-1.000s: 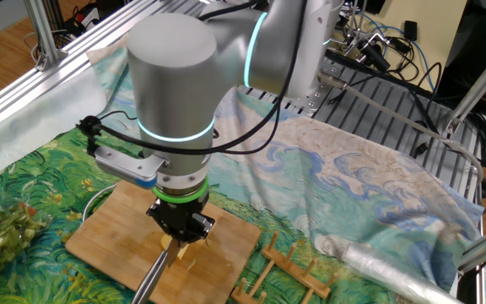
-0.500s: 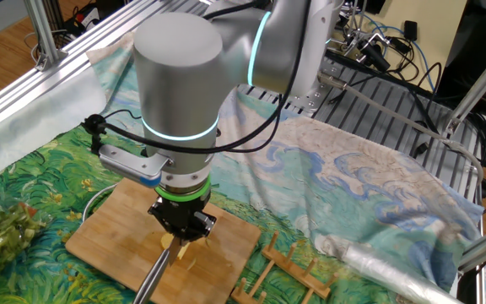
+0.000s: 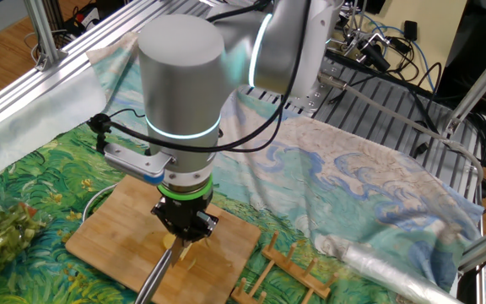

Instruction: Chop the potatoes

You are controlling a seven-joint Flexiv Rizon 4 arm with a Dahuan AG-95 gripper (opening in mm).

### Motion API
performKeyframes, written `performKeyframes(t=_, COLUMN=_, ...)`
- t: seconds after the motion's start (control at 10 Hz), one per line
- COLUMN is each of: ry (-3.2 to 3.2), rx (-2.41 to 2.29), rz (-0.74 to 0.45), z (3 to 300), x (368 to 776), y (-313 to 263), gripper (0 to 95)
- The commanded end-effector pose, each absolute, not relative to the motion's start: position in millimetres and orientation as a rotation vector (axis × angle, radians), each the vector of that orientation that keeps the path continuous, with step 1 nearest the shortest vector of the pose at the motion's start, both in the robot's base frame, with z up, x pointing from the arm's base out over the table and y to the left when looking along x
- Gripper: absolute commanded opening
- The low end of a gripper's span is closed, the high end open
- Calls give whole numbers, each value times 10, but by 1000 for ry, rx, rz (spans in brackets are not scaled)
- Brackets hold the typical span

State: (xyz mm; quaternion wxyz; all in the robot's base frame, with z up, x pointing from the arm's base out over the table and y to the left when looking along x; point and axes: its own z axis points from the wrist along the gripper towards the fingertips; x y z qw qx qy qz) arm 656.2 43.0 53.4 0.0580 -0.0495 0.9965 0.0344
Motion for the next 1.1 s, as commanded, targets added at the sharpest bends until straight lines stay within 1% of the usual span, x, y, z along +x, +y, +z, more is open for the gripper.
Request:
performKeyframes(t=0.1, ry=3021, rx=-144, rz=119, z=465, x=6557, y=405, gripper=0)
performKeyframes(t=0.6, ry=3036, rx=-157, rz=83, z=670, x=6500, y=375, gripper=0)
performKeyframes(t=1.1, ry=3037, rx=-158, rz=72, z=722, x=6479, y=369, gripper=0)
